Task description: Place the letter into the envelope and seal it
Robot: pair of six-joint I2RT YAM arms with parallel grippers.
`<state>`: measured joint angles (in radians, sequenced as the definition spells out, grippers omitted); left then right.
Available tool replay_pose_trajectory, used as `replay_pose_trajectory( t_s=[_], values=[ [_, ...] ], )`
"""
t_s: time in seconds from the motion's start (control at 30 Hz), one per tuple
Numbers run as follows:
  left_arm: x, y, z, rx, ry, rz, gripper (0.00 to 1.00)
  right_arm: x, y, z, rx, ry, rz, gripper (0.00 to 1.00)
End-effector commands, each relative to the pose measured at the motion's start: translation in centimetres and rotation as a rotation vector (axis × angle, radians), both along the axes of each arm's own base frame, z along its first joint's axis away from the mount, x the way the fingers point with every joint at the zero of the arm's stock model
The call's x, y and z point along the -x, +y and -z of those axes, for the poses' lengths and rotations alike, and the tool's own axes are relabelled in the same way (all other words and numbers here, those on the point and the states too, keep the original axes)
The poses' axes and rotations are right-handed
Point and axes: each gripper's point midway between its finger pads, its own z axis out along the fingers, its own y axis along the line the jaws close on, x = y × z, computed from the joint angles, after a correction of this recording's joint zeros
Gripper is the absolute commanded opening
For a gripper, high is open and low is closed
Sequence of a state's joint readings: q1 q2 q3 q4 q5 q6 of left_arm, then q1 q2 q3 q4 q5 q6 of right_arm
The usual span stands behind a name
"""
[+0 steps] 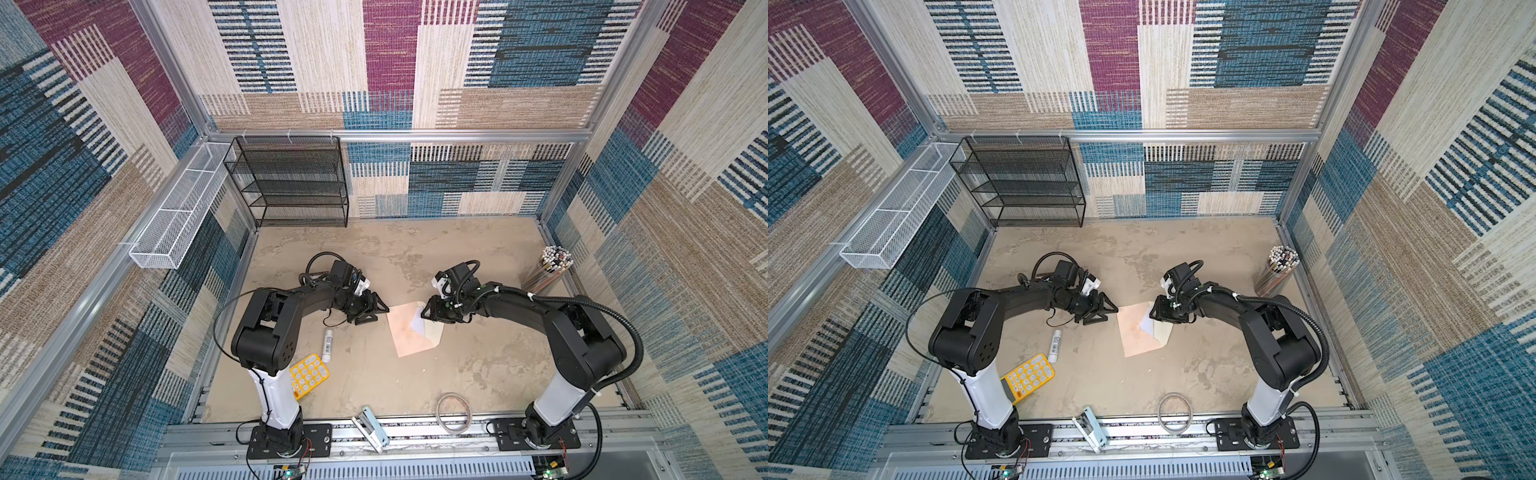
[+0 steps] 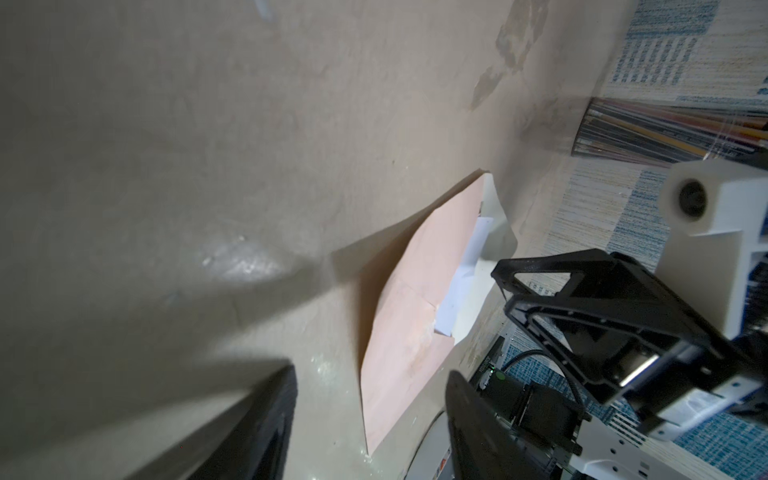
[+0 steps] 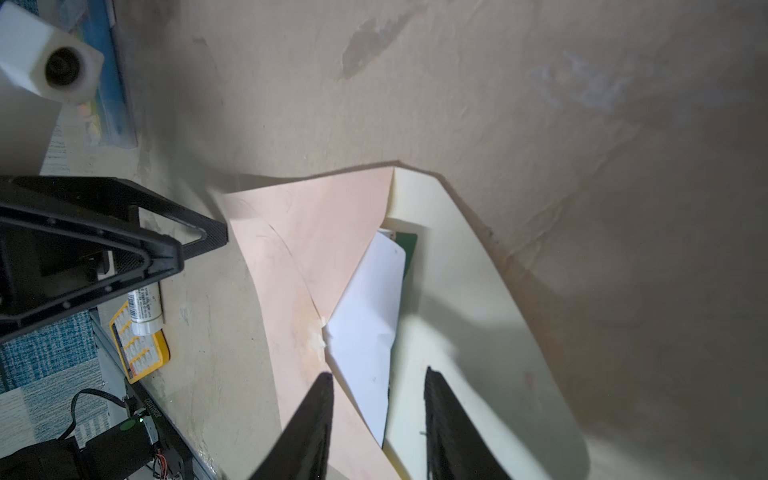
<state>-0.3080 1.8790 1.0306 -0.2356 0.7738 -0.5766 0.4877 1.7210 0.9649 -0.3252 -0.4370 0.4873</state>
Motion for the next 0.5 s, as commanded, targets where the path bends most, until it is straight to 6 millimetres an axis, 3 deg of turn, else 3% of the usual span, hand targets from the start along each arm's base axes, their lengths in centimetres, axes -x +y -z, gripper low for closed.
replay_pose_trajectory(
  t_s=[0.0,0.2,0.47],
  values=[
    [-0.7,-0.6,0.2,0.032,-0.016,-0.008,0.59,-0.2,0.9,-0.1,-0.042,-0.02,-0.04,0.39],
    [-0.7,-1.3,0.8,0.062,-0.001,0.008,0.52,0.2,1.4,0.8,-0.063,0.007,-0.062,0.36],
    [-0.5,-1.8,1.7,0.071,0.016,0.019,0.31,0.3,1.7,1.2,-0.072,0.013,-0.074,0.32]
  ],
)
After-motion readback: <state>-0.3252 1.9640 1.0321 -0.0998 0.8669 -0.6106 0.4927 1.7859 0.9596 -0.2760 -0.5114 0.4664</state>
